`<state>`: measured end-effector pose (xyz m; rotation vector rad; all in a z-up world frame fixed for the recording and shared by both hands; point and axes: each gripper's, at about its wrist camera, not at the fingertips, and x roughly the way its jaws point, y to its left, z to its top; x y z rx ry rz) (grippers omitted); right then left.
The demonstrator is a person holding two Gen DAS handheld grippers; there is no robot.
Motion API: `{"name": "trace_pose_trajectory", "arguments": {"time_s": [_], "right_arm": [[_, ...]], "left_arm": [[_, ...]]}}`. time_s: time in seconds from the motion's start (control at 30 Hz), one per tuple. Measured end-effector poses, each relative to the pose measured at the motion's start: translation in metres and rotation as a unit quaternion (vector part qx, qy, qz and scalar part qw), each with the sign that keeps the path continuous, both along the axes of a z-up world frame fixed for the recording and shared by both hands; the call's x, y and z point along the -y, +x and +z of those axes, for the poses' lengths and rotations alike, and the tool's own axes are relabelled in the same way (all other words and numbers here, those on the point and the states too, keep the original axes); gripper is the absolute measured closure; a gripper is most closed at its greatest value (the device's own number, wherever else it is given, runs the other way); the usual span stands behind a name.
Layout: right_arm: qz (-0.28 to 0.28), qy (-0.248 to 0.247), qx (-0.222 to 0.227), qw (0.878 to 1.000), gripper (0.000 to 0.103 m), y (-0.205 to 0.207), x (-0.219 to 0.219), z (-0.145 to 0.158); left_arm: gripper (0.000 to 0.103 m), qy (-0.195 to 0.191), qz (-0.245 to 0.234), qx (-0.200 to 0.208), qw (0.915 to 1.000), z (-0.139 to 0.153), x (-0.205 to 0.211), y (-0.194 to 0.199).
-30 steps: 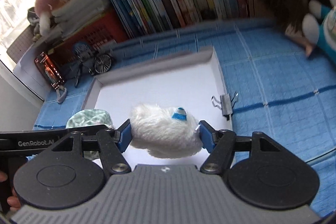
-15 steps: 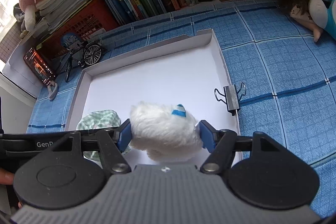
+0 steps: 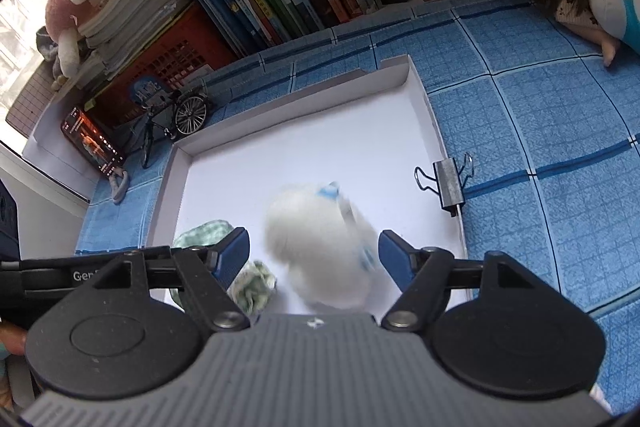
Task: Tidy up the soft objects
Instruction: 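Open both grippers to drop the pouch and plush into the tray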
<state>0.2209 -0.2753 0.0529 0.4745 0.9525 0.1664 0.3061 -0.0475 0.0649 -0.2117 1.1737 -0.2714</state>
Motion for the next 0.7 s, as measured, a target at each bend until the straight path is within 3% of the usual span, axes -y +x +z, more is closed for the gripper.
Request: {"name": "trace_pose_trajectory", "arguments": {"time_s": [0.3, 0.7], "right_arm": [[0.002, -0.023, 0.040, 0.999, 0.016, -0.022, -0.002, 0.026], [0.022, -0.049, 0.115, 0.992, 0.012, -0.079, -0.009, 0.060]], "left_arm": [[0.029, -0.004, -0.004, 0.033, 0.9994, 0.026, -0.006, -0.023], [0.023, -0.016, -0.047, 0.116, 0.9920, 0.059, -0.001, -0.094]]}}
